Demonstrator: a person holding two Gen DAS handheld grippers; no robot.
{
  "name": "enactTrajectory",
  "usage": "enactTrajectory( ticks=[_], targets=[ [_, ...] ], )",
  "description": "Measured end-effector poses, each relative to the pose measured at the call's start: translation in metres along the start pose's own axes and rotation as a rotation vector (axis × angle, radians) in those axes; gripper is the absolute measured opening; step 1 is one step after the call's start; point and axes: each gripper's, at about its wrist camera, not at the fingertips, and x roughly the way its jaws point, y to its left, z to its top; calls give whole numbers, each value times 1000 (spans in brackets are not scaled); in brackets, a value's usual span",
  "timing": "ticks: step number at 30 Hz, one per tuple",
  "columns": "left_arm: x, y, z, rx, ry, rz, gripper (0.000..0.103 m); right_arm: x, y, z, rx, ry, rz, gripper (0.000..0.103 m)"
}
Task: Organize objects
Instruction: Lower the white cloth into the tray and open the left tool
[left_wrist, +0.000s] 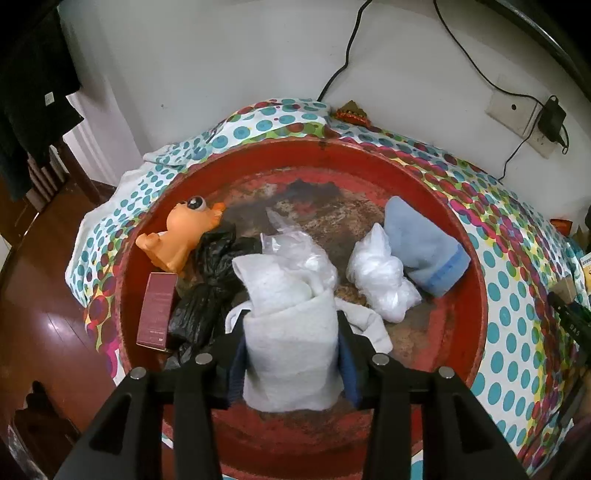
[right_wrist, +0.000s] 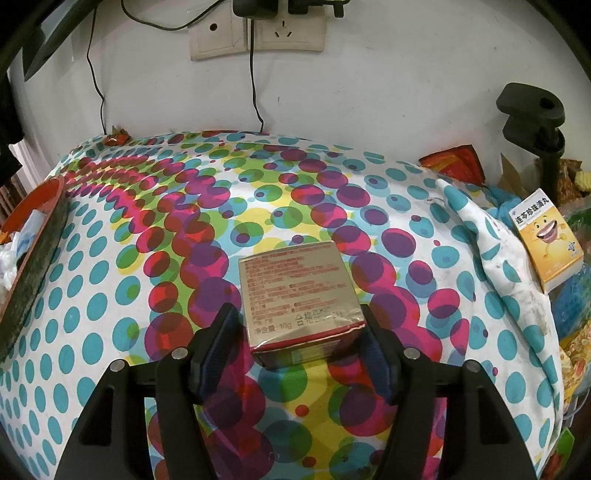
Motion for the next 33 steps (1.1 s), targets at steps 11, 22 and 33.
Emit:
enactTrajectory(
  ticks=[11,22,33],
  targets=[
    [-3,2,-1,24,7,40,58,-2,4,3,18,0,-13,46],
    [-24,13,-2,5,-41,26,58,-24,40,16,25,-25,38,46],
    [-37,32,-10,-7,-42,30,58,-67,171,50,-120,-77,278,46]
  ],
)
